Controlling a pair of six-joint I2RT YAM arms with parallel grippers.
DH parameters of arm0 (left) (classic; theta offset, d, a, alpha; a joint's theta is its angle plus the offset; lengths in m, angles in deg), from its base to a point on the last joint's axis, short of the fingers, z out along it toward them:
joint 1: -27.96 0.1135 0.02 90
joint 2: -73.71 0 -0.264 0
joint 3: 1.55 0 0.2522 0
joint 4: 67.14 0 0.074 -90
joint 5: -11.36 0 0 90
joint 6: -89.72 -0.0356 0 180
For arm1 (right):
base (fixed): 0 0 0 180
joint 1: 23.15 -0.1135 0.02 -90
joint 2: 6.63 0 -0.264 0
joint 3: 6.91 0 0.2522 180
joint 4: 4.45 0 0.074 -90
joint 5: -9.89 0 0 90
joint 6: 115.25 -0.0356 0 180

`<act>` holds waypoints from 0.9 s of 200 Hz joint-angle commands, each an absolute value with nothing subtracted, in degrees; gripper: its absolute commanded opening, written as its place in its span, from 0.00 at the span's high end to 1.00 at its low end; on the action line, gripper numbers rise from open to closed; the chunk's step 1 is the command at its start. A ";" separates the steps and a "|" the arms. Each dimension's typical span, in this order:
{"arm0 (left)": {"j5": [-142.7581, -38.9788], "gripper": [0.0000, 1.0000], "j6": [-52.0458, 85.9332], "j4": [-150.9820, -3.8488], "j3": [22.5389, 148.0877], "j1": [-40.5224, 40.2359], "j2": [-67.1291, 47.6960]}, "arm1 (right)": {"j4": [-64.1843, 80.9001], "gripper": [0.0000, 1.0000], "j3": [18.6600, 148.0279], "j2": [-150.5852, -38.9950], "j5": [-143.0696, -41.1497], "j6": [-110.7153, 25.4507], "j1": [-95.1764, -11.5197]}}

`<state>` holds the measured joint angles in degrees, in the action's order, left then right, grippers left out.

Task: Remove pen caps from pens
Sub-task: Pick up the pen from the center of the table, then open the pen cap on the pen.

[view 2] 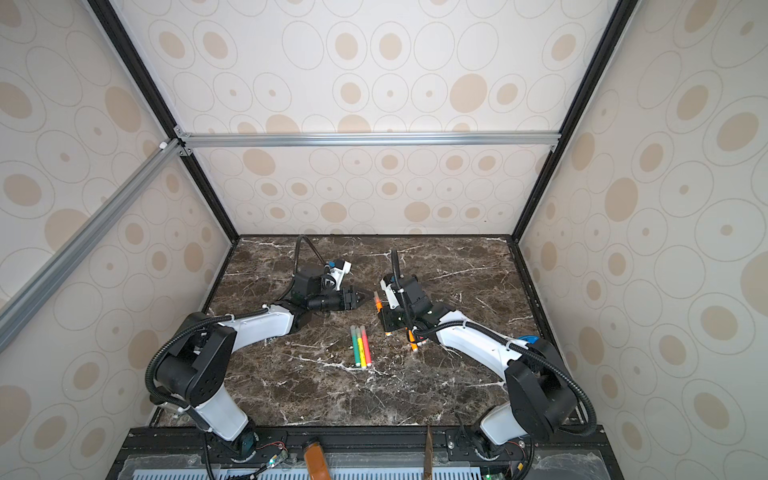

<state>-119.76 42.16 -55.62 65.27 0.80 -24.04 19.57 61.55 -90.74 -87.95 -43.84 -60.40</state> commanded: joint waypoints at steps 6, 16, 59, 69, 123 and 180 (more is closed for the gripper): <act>-119.55 0.44 43.41 -53.37 69.40 -0.32 -25.28 | 17.93 0.99 60.93 -89.59 -88.64 -44.03 -60.29; -119.38 0.46 43.41 -53.48 69.93 -0.51 -25.67 | 17.92 0.99 60.97 -89.68 -88.64 -44.12 -60.28; -119.08 0.54 43.30 -53.91 71.16 -1.44 -27.27 | 17.07 1.00 60.60 -89.31 -88.28 -44.18 -60.32; -119.07 0.55 43.39 -53.91 71.22 -1.55 -27.50 | 17.13 1.00 60.64 -89.42 -88.22 -44.22 -60.30; -119.06 0.66 43.32 -54.44 72.39 -2.41 -28.52 | 16.60 1.00 60.62 -89.50 -87.49 -44.23 -60.32; -120.19 0.84 43.42 -54.30 73.46 -2.65 -28.92 | 16.52 1.00 60.26 -89.30 -86.29 -44.32 -60.24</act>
<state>-119.83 43.86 -54.72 71.06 -2.06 -28.41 17.36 61.20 -90.72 -87.42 -44.03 -60.36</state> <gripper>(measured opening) 0.181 0.137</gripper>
